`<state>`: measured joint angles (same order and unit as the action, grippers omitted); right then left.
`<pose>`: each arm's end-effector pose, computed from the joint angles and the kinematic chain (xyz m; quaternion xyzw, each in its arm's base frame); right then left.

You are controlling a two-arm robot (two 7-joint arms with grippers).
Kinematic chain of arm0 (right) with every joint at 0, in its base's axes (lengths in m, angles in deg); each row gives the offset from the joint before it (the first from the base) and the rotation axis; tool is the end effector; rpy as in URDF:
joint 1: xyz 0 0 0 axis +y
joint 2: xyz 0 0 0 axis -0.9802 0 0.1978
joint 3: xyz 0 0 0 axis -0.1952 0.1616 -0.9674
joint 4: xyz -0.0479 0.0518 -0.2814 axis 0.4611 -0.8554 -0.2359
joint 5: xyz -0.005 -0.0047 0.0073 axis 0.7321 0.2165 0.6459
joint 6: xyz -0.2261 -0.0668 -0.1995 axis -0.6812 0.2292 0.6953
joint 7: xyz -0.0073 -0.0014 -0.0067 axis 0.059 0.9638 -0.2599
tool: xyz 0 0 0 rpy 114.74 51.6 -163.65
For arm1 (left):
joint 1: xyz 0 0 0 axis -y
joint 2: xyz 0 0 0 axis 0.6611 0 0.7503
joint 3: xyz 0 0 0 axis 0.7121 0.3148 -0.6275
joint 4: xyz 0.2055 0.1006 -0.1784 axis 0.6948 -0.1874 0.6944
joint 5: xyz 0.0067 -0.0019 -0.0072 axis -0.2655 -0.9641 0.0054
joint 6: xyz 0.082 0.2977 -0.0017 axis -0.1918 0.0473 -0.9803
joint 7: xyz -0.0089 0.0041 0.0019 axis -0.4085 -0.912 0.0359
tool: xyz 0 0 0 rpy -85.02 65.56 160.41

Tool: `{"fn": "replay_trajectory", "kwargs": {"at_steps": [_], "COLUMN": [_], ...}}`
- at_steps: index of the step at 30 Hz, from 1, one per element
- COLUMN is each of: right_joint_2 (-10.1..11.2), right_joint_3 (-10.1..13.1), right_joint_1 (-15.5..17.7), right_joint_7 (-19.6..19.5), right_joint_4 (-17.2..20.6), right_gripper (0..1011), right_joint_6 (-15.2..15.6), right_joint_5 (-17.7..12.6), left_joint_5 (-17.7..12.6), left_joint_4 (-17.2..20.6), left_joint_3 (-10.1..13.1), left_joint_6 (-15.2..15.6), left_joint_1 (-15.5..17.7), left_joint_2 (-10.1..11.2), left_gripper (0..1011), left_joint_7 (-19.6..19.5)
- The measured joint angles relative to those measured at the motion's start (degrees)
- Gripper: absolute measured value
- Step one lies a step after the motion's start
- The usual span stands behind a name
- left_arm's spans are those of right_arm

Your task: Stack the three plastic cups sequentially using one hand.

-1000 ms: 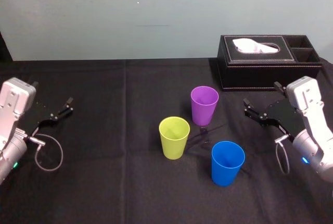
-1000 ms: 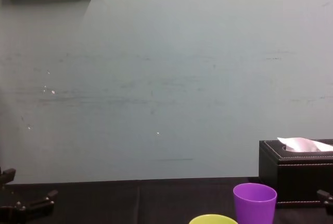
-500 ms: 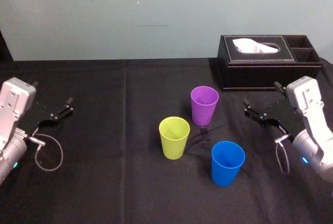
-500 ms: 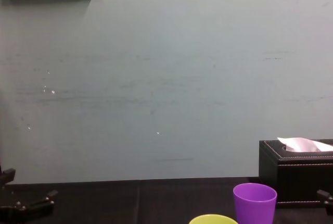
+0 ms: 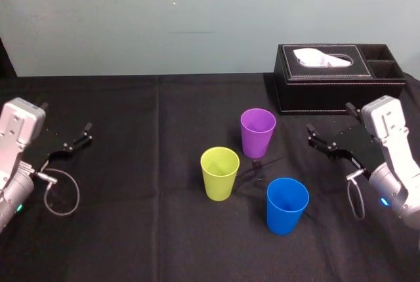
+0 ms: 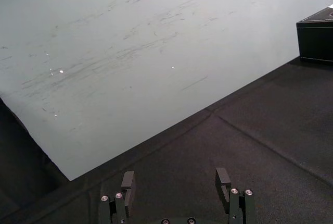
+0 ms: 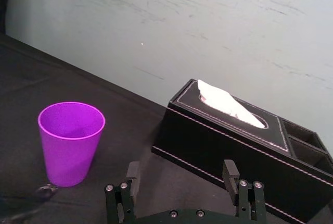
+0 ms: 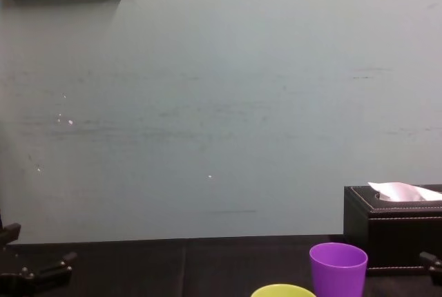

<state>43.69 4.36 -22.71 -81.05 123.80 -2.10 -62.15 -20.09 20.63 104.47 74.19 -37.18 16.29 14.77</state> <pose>0.3581 -0.0822 -0.3023 -0.1395 -0.1309 -0.5798 0.7920 0.3581 0.0827 -0.3023 0.1415 -0.1325 0.5800 0.7913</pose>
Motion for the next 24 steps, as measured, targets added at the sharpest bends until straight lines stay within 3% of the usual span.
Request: {"fn": "replay_trajectory", "kwargs": {"at_steps": [9,24], "right_joint_2": [-0.16,4.89], "right_joint_3": [2.84,9.81], "right_joint_1": [2.02,10.44], "right_joint_7": [3.17,11.82], "right_joint_4": [1.70,11.05], "right_gripper": [1004,1004], "right_joint_6": [-0.48,-1.56], "right_joint_5": [-2.73,-11.10], "left_joint_5": [0.00,0.00], "left_joint_4": [0.00,0.00], "left_joint_3": [0.00,0.00], "left_joint_6": [0.00,0.00], "left_joint_1": [0.00,0.00], "left_joint_2": [0.00,0.00], "left_gripper": [1010,1010], "left_joint_7": [0.00,0.00]}}
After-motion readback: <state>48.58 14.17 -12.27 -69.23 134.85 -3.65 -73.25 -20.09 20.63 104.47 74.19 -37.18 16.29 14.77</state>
